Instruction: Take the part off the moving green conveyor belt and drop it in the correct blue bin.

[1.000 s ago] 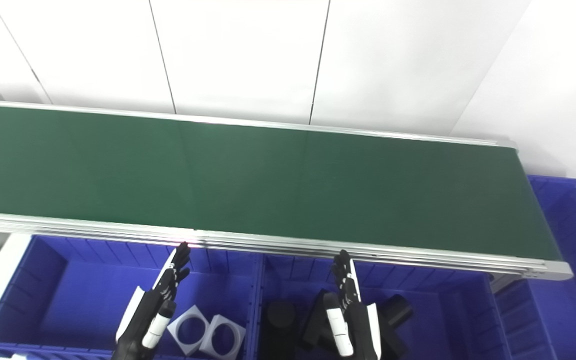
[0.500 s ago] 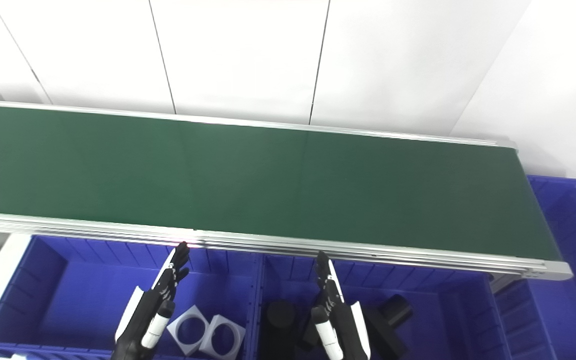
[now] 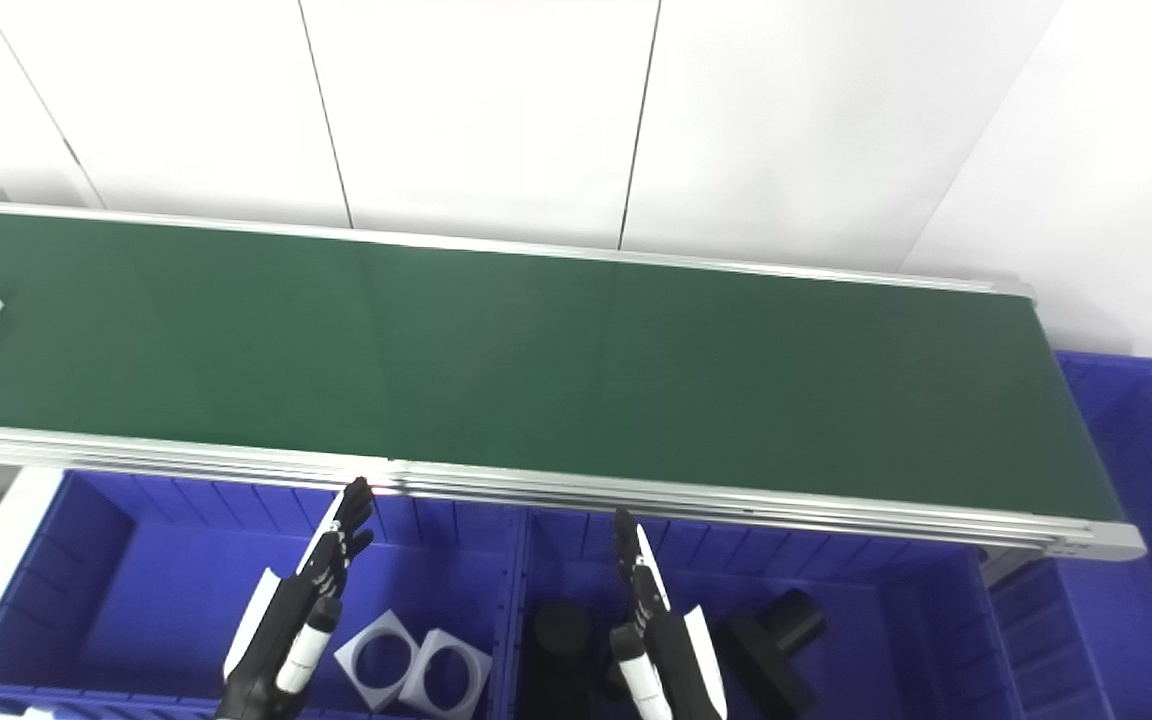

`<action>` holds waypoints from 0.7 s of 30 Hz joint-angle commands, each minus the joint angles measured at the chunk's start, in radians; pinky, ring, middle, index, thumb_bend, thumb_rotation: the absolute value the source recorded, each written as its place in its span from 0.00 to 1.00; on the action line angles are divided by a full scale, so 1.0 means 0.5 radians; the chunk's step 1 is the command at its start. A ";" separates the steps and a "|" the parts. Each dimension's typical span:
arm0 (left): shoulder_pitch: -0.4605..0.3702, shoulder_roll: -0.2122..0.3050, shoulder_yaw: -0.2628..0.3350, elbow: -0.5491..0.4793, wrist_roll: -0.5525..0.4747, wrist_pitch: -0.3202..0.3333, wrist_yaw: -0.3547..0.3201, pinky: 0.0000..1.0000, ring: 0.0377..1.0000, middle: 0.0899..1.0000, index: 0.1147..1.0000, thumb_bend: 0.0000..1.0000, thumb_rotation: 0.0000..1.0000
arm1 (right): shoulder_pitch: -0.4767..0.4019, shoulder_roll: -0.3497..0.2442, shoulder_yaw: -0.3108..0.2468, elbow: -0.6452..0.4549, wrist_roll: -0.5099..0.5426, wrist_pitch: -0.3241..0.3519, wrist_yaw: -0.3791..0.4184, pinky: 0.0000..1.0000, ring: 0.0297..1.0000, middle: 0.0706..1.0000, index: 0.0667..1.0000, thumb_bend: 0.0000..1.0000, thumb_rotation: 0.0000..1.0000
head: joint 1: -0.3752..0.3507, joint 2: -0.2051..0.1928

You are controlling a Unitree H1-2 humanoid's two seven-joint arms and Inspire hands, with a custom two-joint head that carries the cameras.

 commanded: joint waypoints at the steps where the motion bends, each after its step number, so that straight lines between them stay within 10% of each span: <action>1: -0.011 -0.005 0.002 -0.038 -0.011 -0.089 0.010 0.97 1.00 1.00 1.00 0.81 1.00 | -0.004 0.021 -0.015 -0.034 0.012 -0.101 -0.022 1.00 1.00 1.00 1.00 0.81 1.00 | 0.001 -0.004; 21: -0.014 -0.002 -0.004 -0.030 -0.019 -0.089 0.004 0.96 1.00 1.00 1.00 0.82 1.00 | -0.001 0.129 -0.114 0.004 0.217 -0.104 0.015 1.00 1.00 1.00 1.00 0.69 0.95 | 0.005 -0.008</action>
